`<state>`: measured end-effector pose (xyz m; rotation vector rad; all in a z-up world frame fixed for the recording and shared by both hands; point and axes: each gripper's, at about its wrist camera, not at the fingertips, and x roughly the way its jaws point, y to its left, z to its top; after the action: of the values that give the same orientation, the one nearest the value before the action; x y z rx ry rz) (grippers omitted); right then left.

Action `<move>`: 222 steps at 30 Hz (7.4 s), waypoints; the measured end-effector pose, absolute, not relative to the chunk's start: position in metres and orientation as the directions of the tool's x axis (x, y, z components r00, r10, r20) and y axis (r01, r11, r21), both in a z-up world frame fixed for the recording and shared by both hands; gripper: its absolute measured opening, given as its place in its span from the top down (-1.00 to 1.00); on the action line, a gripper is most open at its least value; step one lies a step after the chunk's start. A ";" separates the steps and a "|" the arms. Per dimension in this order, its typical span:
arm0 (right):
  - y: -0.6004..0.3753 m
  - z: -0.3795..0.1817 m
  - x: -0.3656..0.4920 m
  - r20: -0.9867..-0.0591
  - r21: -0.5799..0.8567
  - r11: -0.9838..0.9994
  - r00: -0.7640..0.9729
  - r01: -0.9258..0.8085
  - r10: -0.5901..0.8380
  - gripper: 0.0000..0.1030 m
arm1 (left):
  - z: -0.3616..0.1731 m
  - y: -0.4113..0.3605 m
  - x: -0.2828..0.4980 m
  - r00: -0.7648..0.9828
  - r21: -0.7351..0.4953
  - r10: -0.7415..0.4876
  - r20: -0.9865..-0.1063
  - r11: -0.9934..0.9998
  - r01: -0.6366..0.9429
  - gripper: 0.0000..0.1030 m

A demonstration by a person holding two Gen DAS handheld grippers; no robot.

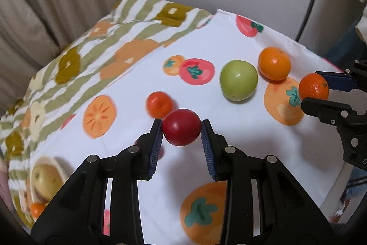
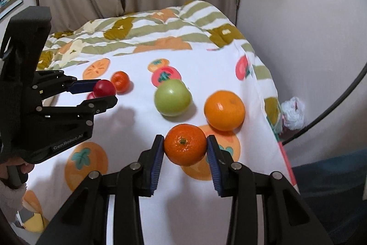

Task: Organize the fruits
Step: 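Carry the tomato and tangerine with both tools over the duck plate, then open both tools to drop tomato and tangerine onto the plate, then move both tools back toward the remaining fruits on the sheet, then grasp a tangerine with the left tool while the right tool grasps the large orange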

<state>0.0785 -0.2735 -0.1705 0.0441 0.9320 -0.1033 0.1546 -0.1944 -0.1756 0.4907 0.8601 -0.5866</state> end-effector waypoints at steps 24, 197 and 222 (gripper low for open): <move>-0.115 -0.096 0.123 -0.725 0.045 0.949 0.643 -0.312 0.246 0.33 | -0.113 0.013 0.136 0.630 0.159 -0.044 -0.776 0.952 0.262 0.25; -0.324 -0.218 0.147 -0.817 -0.102 0.992 0.576 -0.075 -0.040 -0.54 | -0.233 -0.223 0.209 0.574 0.231 -0.132 -0.808 0.826 0.515 0.17; -0.327 -0.217 0.147 -0.808 -0.158 0.986 0.580 -0.043 -0.104 -0.04 | -0.219 -0.218 0.193 0.578 0.202 -0.162 -0.800 0.834 0.513 0.18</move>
<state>0.1472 -0.3265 -0.2169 -0.1674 0.9529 -0.0359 0.1928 -0.2181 -0.2194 0.4432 0.8713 -0.4098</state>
